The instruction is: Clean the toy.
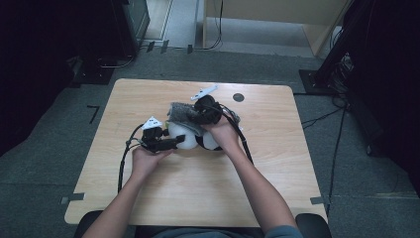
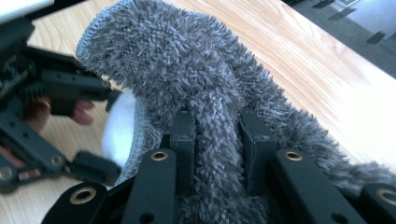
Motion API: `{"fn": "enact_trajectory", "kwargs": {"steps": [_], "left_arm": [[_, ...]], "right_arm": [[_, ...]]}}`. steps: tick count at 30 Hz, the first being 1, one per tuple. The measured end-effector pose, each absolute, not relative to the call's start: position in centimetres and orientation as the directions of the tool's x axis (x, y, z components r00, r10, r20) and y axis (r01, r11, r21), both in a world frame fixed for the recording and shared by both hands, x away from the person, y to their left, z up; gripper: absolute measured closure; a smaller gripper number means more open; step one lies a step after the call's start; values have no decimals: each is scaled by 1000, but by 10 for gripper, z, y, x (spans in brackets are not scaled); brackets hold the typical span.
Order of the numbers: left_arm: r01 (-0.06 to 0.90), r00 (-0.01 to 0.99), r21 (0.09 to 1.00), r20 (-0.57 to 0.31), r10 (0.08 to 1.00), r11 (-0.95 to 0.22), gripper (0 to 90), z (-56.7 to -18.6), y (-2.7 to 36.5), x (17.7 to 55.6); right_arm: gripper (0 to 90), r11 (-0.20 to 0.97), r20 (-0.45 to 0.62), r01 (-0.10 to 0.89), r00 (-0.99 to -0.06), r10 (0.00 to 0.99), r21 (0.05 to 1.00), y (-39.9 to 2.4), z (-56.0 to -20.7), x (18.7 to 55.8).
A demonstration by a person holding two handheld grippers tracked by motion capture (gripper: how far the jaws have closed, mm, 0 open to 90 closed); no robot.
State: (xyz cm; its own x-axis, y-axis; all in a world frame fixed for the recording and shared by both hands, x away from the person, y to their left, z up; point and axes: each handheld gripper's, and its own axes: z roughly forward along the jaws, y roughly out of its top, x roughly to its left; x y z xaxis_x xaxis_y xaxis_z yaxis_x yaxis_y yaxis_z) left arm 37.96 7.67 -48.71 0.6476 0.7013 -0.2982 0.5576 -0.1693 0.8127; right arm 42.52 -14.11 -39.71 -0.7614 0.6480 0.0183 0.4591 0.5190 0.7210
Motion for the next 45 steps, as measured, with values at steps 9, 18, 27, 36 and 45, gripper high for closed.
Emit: {"fn": "enact_trajectory", "kwargs": {"steps": [9,18,27,36,45], "left_arm": [[561,647,810,-302,700,-168,350,-487,77,379],[561,647,811,-304,699,-167,349,-487,77,380],[559,646,814,-306,699,-161,347,-488,77,379],[555,646,818,-307,699,-153,347,-490,78,379],[554,648,818,-306,697,-156,347,-489,78,379]], "right_arm": [[719,494,10,462,-738,675,736,-170,-391,417],[718,402,31,479,-672,740,780,-221,-385,404],[718,357,55,518,-621,782,777,-255,-390,402],[734,314,80,472,-646,759,824,-241,-372,400],[727,403,53,456,-711,701,794,-175,-368,418]]}}
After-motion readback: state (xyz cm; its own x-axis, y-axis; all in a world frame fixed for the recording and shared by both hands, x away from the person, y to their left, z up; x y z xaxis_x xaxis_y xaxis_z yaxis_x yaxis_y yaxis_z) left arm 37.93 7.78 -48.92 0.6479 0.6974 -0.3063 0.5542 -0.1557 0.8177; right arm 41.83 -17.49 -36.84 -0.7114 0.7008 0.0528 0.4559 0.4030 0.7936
